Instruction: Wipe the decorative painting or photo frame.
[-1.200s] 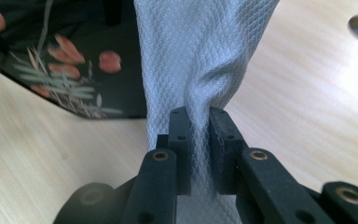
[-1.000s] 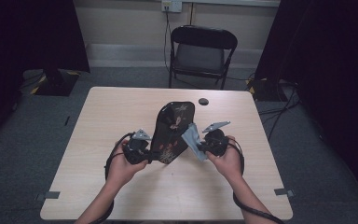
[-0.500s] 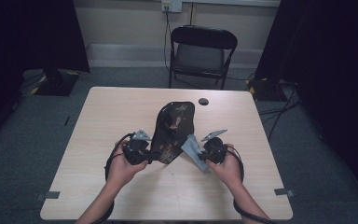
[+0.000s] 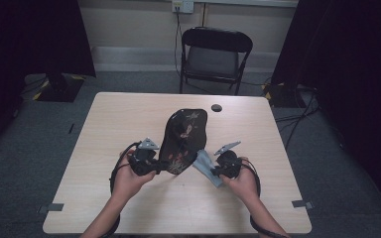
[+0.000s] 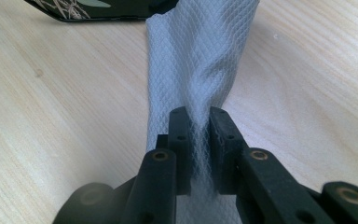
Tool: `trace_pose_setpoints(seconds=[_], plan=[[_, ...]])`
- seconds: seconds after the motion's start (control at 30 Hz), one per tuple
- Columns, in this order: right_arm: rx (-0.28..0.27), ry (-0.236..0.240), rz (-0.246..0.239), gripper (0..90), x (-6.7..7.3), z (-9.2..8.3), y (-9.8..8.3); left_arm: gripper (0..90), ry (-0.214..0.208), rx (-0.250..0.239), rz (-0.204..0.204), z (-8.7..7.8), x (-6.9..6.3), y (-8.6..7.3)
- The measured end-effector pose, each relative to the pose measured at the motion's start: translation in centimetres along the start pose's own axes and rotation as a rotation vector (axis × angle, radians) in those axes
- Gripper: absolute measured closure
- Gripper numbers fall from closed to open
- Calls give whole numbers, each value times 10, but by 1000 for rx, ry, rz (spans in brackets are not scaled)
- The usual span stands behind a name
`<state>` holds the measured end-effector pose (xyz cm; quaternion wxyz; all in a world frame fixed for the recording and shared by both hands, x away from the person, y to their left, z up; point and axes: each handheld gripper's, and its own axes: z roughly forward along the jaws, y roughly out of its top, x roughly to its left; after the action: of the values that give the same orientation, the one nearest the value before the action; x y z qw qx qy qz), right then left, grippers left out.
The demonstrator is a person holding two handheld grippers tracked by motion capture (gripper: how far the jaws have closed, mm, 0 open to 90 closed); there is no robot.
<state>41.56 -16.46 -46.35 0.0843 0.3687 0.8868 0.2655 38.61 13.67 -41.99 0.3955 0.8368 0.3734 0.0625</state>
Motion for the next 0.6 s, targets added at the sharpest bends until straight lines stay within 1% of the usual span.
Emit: trace_pose_setpoints(seconds=[0.03, 0.07, 0.13, 0.17, 0.2, 0.23, 0.27, 0.3, 0.37, 0.4, 0.43, 0.5, 0.53, 0.57, 0.6], plan=[[-1, 1, 1, 810, 0, 0, 0, 783, 1, -6, 3, 0, 0, -1], [-2, 0, -1, 810, 0, -1, 1, 781, 1, -12, -7, 0, 0, -1], [-4, -2, -2, 810, 0, -3, 1, 769, 4, -3, -11, -2, 0, -2], [-6, -2, -5, 810, -1, -4, 2, 746, 5, -6, -12, -3, 0, -2], [-7, -4, -3, 810, -1, -5, 2, 738, 7, -11, -17, -3, 0, -3], [-10, -4, -3, 811, -2, -6, 2, 738, 3, -2, -24, -4, 1, -3], [-12, -5, -1, 810, -3, -8, 2, 732, 5, -3, -33, -5, 1, -4], [-14, -3, 1, 810, -4, -9, 2, 725, 7, -8, -32, -6, 2, -5], [-16, -10, 0, 811, -5, -13, 1, 723, 4, -5, -53, -7, 3, -8], [-21, -13, 0, 810, -6, -16, 1, 719, 5, -9, -51, -7, 3, -8], [-26, -20, 1, 810, -6, -18, 1, 719, 5, -3, -55, -7, 2, -9], [-37, -26, 7, 811, -8, -24, 0, 717, -7, 2, -50, -8, 1, -11], [-42, -31, 12, 811, -8, -28, 0, 709, -5, -10, -53, -8, 1, -12], [-51, -35, 15, 811, -9, -31, 1, 709, -4, -1, -55, -9, 1, -13], [-55, -38, 15, 811, -9, -35, 1, 710, 2, -7, -57, -9, 2, -13]])
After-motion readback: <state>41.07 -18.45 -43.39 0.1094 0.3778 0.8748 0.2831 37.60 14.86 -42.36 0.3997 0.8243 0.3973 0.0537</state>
